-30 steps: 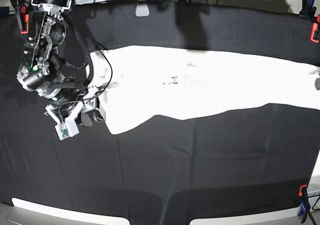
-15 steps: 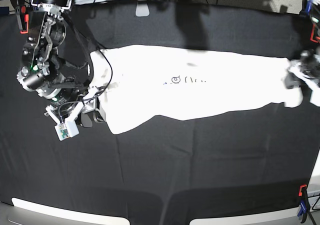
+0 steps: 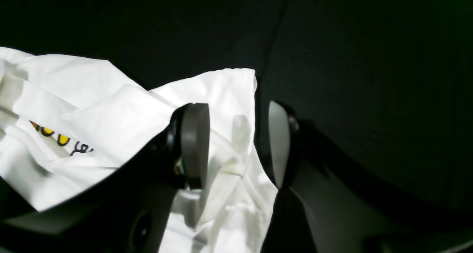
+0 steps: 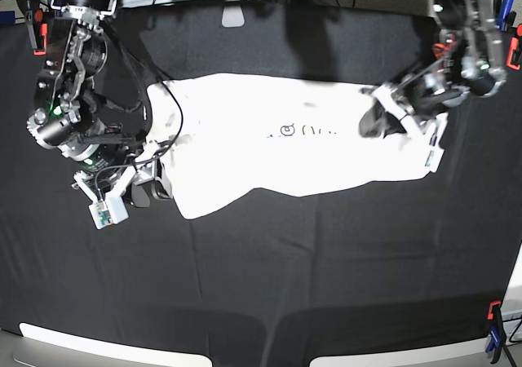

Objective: Layout the t-shirt on the table in an organized manner, then fold the t-shirt properly
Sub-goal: 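Grasp the shirt end near the left gripper with the left gripper, then lift the shirt end with the right gripper and fold it toward the left gripper, then pull the folded bundle with the left gripper and square its edges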

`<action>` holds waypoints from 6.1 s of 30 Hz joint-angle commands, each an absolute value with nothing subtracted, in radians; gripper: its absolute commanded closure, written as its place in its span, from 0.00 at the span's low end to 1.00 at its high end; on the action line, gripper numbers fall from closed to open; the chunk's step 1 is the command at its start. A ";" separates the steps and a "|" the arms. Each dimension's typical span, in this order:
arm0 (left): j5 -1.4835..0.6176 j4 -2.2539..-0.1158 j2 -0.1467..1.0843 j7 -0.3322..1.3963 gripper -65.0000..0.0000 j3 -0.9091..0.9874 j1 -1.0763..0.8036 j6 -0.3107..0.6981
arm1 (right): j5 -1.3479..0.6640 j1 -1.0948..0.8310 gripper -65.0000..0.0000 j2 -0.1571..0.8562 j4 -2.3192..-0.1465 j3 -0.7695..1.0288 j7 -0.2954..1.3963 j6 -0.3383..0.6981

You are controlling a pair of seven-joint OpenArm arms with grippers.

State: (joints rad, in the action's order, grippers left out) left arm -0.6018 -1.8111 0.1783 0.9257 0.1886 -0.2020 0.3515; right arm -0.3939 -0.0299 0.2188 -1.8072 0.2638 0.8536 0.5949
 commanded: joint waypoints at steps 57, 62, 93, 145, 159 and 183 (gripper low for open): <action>-0.670 -1.831 0.186 0.843 0.62 0.458 -0.105 0.533 | -1.019 0.050 0.47 0.373 -1.240 0.333 1.043 0.698; -0.670 -1.831 0.186 0.843 0.62 0.458 -0.105 0.533 | -1.030 0.050 0.47 0.346 -1.240 0.333 1.045 0.698; -0.620 -1.830 0.353 0.805 0.62 0.458 -0.230 0.532 | -0.802 0.097 1.00 0.086 -1.713 0.305 1.124 0.678; -1.015 -1.830 0.386 1.019 0.62 0.724 -0.252 0.599 | -0.208 0.291 0.46 -0.157 -1.633 -0.380 0.715 0.480; -0.983 -1.829 0.297 1.225 0.61 0.543 -0.281 0.675 | -0.318 0.301 0.46 0.073 -1.633 -0.102 0.821 0.553; -0.694 -1.823 0.350 0.934 1.00 0.496 -0.330 0.566 | -0.318 0.301 0.46 0.114 -1.633 -0.097 0.827 0.554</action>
